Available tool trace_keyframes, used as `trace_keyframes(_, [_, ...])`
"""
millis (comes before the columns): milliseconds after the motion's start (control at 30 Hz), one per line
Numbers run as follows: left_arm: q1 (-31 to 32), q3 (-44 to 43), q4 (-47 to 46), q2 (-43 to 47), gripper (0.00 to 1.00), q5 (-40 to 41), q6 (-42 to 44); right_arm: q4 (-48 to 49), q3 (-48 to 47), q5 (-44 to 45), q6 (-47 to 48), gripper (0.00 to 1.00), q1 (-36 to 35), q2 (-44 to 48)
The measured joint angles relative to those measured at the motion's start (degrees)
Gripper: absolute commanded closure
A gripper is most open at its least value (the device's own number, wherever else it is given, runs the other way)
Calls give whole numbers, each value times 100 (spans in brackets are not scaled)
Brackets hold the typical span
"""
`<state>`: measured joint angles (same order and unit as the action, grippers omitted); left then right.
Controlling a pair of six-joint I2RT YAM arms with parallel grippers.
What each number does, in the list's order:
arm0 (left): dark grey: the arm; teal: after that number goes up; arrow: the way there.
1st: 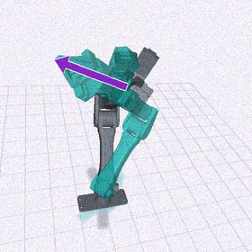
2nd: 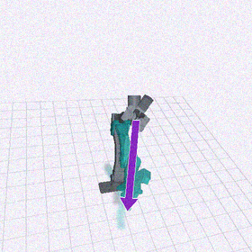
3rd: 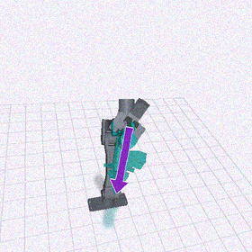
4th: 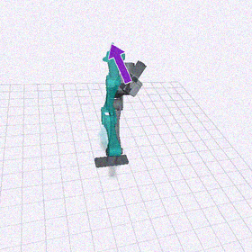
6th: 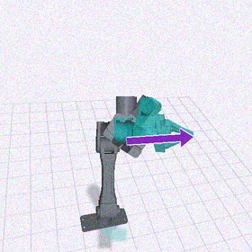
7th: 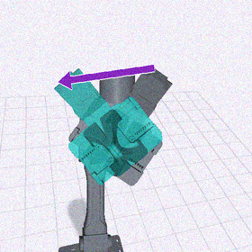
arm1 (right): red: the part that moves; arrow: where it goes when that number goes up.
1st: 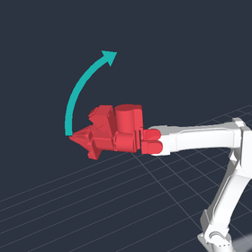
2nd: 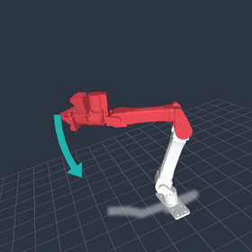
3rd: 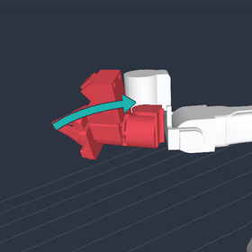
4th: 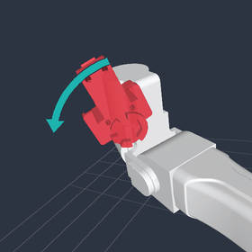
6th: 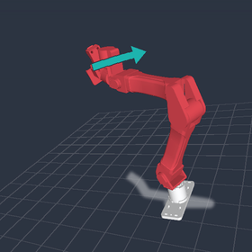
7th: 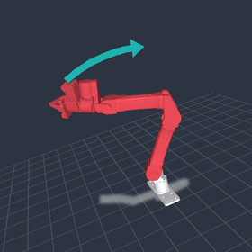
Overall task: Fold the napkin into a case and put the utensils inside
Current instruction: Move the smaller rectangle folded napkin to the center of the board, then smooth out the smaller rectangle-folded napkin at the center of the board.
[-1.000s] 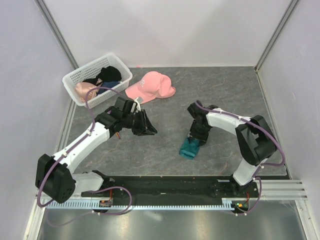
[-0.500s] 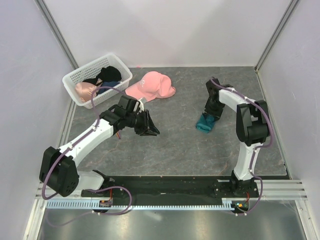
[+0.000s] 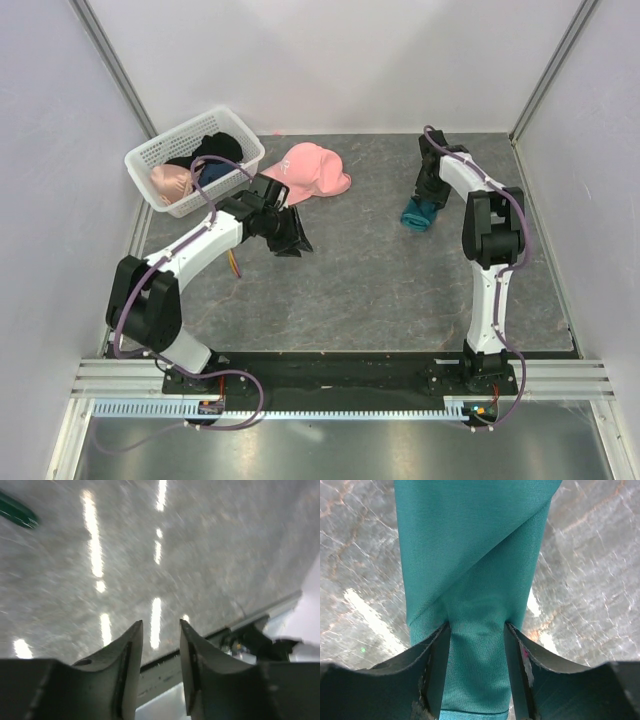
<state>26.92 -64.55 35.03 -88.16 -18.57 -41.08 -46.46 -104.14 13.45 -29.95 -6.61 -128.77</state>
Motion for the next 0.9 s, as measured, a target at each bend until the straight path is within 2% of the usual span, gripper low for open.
trace_keyframes(167, [-304, -348, 221, -398, 36, 678, 210, -79, -116, -186, -55, 36, 39, -50])
trace_keyframes(300, [-507, -503, 284, -575, 33, 1102, 372, -201, -24, -396, -44, 28, 55, 155])
trace_keyframes(433, [-699, -549, 317, -831, 35, 1416, 479, -369, 96, -616, 109, 29, 44, 658])
trace_keyframes(533, [-831, -573, 389, -1027, 36, 1519, 542, -378, 105, -811, 260, 50, 33, 979])
trace_keyframes(567, [-868, -601, 409, -1084, 37, 1534, 560, -374, 105, -887, 302, 60, 35, 1027])
trace_keyframes(633, [-927, -643, 415, -1167, 37, 1543, 573, -328, 131, -1034, 348, 70, 35, 1036])
trace_keyframes(733, [-986, -693, 413, -1235, 37, 1539, 579, -186, 428, -1287, 365, 77, 33, 1005])
trace_keyframes(833, [-1036, -697, 415, -1237, 35, 1517, 579, -4, 929, -1486, 365, 80, 15, 966])
trace_keyframes(900, [-1088, -697, 422, -1237, 28, 1491, 579, 116, 1283, -1561, 352, 80, 7, 955])
